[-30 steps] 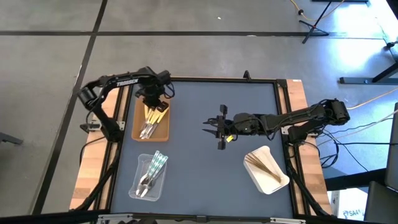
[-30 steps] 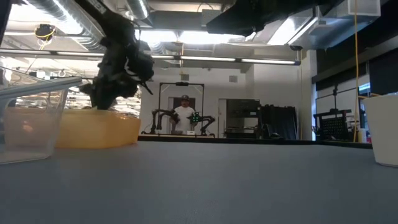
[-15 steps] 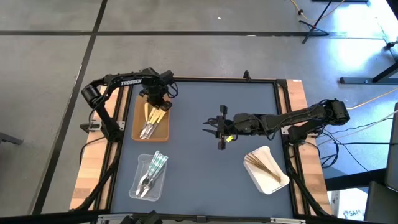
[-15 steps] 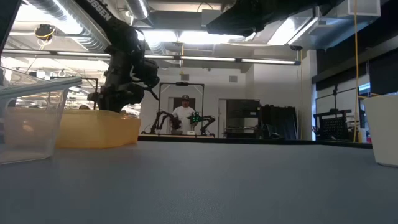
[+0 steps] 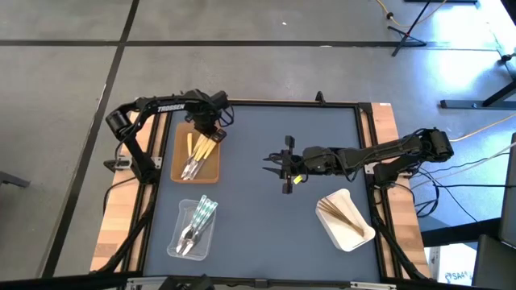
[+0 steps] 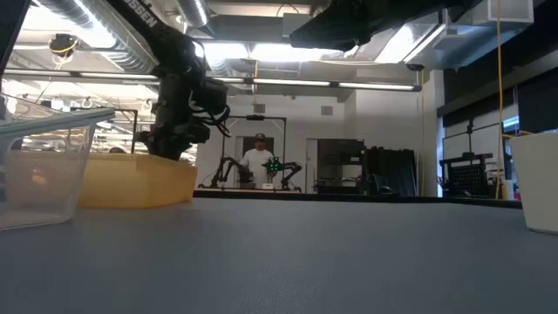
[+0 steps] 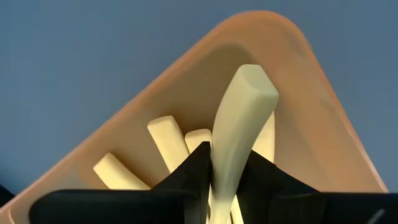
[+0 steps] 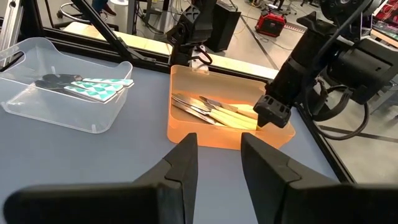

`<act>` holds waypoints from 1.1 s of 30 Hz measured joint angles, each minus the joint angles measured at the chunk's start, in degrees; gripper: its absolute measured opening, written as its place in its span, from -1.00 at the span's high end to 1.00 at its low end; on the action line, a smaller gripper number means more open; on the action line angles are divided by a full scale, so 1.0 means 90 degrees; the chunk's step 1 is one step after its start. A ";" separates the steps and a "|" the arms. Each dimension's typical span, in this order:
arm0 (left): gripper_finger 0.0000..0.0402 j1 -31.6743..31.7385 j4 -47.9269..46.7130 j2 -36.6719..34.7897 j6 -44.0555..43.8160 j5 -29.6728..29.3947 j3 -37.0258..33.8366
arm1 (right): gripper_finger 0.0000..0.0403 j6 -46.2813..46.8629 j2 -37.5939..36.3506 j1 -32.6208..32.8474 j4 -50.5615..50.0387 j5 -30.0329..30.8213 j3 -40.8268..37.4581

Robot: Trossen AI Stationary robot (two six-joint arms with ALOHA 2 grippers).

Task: Sort silverware by color (type)
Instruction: Put the yellow knife into the orange bin, then return to Home Position

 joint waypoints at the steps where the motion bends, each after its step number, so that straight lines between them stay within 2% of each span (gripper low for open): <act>1: 0.73 -0.0014 -0.0002 0.0000 0.0000 0.0000 0.0000 | 0.45 0.0000 0.0000 0.0000 0.0000 -0.0001 0.0000; 12: 0.72 -0.0047 -0.0007 0.0000 -0.0041 -0.0005 0.0000 | 0.45 0.0000 0.0000 0.0000 0.0002 0.0001 0.0000; 23: 0.43 -0.0047 -0.0010 0.0000 -0.0039 -0.0005 0.0000 | 0.45 0.0000 0.0000 0.0000 0.0002 0.0001 0.0000; 33: 0.40 -0.0047 -0.0019 0.0000 -0.0040 -0.0002 0.0000 | 0.45 0.0000 0.0000 0.0000 0.0007 0.0001 0.0000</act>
